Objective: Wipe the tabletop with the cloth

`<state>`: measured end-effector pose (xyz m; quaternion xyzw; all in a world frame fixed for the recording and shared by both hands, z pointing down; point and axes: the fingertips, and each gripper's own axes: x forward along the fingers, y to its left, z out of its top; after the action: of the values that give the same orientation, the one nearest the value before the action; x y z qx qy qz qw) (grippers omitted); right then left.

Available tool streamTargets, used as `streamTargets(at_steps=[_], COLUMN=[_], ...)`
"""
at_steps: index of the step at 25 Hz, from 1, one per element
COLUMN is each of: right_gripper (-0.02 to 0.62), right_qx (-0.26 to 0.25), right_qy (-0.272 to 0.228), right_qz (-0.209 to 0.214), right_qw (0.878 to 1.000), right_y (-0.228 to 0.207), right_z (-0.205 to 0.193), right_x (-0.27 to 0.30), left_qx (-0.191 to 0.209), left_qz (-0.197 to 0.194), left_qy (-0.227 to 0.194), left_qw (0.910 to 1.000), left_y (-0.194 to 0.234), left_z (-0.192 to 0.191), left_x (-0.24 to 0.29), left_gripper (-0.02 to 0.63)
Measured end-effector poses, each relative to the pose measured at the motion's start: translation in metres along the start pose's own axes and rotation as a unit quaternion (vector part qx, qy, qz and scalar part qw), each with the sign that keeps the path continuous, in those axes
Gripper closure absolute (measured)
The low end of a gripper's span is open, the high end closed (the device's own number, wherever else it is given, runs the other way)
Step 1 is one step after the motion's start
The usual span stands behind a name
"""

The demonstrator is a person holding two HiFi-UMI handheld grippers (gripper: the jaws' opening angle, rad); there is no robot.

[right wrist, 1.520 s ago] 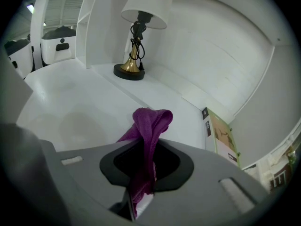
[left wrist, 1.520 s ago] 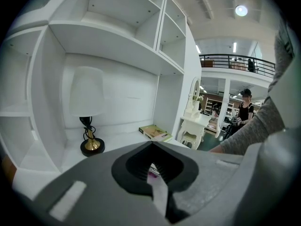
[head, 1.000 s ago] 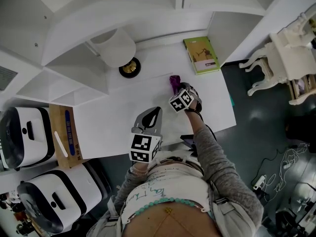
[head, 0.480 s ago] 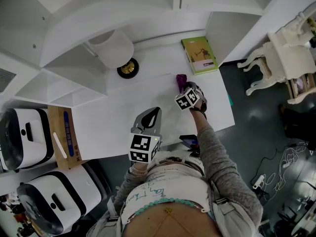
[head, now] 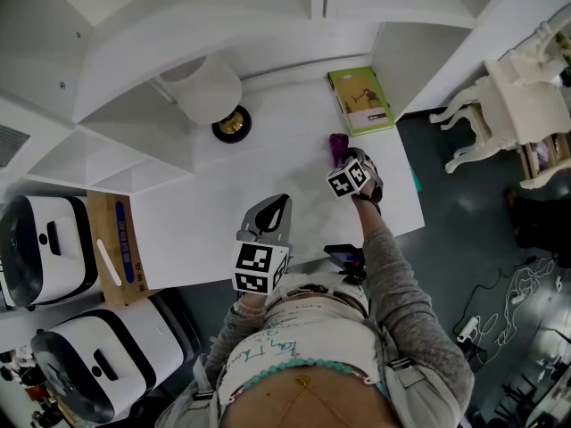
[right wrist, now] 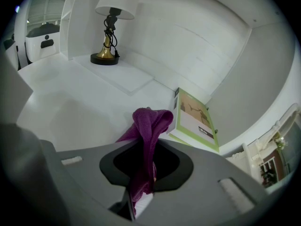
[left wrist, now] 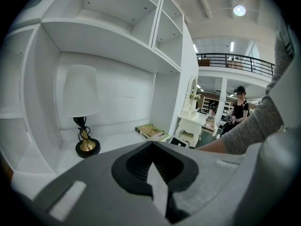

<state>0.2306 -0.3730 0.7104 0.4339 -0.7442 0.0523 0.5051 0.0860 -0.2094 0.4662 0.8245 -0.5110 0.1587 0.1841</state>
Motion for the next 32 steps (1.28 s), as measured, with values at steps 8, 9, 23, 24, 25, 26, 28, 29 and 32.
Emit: streamTargets(at_steps=[8, 9, 23, 24, 25, 26, 28, 29, 32], right_gripper=[0.518, 0.518, 0.517, 0.517, 0.517, 0.517, 0.517, 0.517, 0.517], right_qx=[0.008, 0.009, 0.011, 0.009, 0.005, 0.001, 0.001, 0.006, 0.031], right_qy=[0.015, 0.017, 0.030, 0.031, 0.033, 0.036, 0.042, 0.045, 0.051], right_qz=[-0.016, -0.018, -0.023, -0.024, -0.025, -0.026, -0.030, -0.033, -0.040], right_qw=[1.000, 1.000, 0.999, 0.999, 0.999, 0.999, 0.999, 0.998, 0.997], right_y=[-0.024, -0.028, -0.051, -0.052, -0.054, -0.057, -0.063, -0.068, -0.080], right_z=[-0.018, -0.021, -0.038, -0.039, -0.041, -0.042, -0.047, -0.050, -0.061], right_x=[0.000, 0.000, -0.001, -0.001, -0.001, -0.001, 0.000, 0.000, 0.000], left_qx=[0.003, 0.004, 0.017, 0.017, 0.017, 0.018, 0.019, 0.019, 0.021], left_qz=[-0.006, -0.008, -0.031, -0.032, -0.032, -0.032, -0.032, -0.033, -0.036], left_qy=[0.000, -0.001, 0.003, 0.005, 0.006, 0.007, 0.009, 0.010, 0.015], left_qw=[1.0000, 1.0000, 0.9994, 0.9993, 0.9993, 0.9993, 0.9993, 0.9992, 0.9990], left_y=[-0.004, -0.005, -0.021, -0.021, -0.021, -0.021, -0.022, -0.023, -0.024], left_z=[0.000, 0.001, 0.009, 0.008, 0.008, 0.008, 0.008, 0.007, 0.006], left_x=[0.004, 0.005, 0.020, 0.020, 0.021, 0.021, 0.021, 0.021, 0.023], left_gripper=[0.604, 0.604, 0.604, 0.604, 0.604, 0.604, 0.604, 0.604, 0.604])
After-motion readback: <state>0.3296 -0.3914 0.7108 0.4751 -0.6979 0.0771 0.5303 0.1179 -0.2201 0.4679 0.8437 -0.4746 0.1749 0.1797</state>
